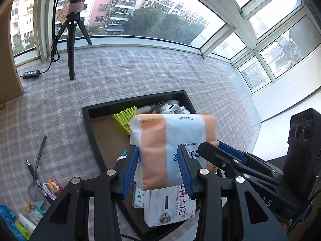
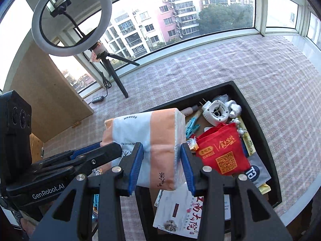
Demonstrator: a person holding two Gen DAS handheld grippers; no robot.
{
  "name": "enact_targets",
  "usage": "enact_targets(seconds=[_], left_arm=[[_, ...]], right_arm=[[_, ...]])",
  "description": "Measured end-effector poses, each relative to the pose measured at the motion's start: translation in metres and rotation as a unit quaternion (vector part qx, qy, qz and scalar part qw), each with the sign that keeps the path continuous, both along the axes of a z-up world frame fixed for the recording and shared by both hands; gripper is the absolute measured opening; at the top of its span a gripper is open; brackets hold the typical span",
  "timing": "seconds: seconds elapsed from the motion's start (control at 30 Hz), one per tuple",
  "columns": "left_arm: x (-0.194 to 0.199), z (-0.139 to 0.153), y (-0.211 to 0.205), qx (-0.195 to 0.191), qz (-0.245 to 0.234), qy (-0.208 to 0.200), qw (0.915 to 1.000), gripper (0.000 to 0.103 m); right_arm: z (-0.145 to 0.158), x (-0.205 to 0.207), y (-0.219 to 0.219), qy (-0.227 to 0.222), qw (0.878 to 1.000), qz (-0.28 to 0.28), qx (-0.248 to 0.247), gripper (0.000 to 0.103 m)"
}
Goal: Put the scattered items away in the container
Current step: 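Carry the tissue pack with both tools into the tray and release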
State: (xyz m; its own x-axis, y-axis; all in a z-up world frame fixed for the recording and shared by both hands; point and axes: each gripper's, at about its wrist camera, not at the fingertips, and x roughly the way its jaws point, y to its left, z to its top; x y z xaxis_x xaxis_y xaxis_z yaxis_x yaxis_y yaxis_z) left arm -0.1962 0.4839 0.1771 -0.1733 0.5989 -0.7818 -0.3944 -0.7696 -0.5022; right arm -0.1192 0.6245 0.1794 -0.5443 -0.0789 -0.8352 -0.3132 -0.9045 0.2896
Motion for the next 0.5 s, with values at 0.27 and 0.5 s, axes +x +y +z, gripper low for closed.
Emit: enact_targets(seconds=[0.27,0.5], left_arm=[[0.002,0.042,-0.011,-0.003,0.004,0.062,0.9981,0.037],[0.011,0.061,-0.085,-0.044,0.041,0.109,0.9923,0.041]], right_arm=[[0.018,0.027,0.041,0.010,0.999,-0.035,0.018,0.045],[0.016,0.031,0.029,0.011,1.000,-0.002,0.019,0.045]])
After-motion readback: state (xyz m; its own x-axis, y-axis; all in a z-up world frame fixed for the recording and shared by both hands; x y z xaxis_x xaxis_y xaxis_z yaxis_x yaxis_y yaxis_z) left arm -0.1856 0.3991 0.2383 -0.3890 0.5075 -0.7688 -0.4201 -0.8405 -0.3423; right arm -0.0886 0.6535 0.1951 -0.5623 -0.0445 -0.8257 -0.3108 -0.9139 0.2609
